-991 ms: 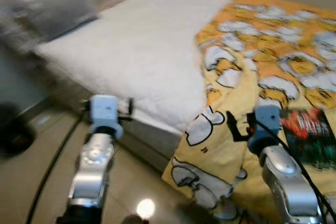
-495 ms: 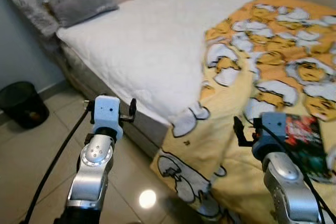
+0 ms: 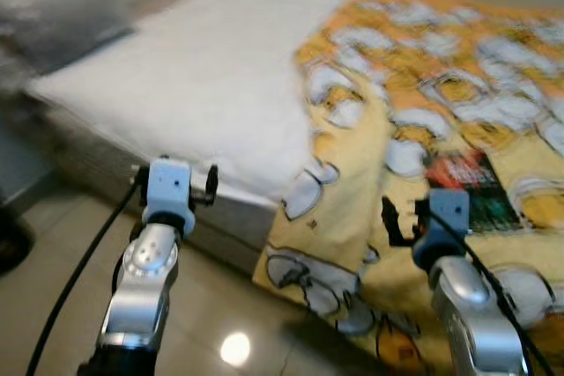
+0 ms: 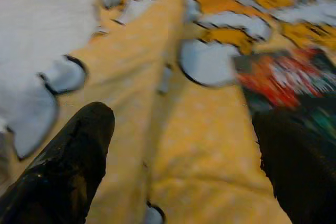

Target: Clean up the room

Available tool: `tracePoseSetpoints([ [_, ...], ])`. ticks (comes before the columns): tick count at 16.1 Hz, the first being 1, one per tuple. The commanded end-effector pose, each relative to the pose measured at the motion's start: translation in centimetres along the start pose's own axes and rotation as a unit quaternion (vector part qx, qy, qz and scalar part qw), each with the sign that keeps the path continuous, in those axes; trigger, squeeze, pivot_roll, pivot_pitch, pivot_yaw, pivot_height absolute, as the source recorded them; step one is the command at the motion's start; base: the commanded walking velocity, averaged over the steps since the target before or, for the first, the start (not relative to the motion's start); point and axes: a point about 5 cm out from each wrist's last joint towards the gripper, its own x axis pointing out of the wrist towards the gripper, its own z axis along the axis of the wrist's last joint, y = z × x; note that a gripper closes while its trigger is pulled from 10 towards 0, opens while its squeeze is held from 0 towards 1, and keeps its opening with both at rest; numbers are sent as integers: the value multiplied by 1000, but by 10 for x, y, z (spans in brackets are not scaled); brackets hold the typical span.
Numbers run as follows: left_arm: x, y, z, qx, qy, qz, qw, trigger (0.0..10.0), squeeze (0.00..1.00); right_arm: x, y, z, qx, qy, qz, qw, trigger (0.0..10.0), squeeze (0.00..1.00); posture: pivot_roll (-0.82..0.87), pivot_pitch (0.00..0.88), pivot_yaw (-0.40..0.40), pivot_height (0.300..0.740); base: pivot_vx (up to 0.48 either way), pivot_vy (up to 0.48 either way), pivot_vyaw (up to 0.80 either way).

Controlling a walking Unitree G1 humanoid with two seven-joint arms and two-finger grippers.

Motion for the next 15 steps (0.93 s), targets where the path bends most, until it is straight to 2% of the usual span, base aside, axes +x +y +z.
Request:
tracePoseSetpoints([
  [1, 1, 0, 3, 3, -4, -6, 1000, 10000, 843, 0, -2, 2, 9, 0, -10, 1000, 10000, 1000, -23, 0, 71, 740, 0, 480, -788],
  [14, 6, 10, 4, -3, -3, 8, 1000, 10000, 843, 4, -3, 4, 15, 1, -24, 1000, 10000, 1000, -11, 0, 60, 740, 0, 480, -788],
  [15, 6, 9, 5, -11, -8, 11, 1000, 10000, 839, 5, -3, 4, 9, 1, -22, 1000, 10000, 1000, -11, 0, 60, 740, 0, 0, -788],
])
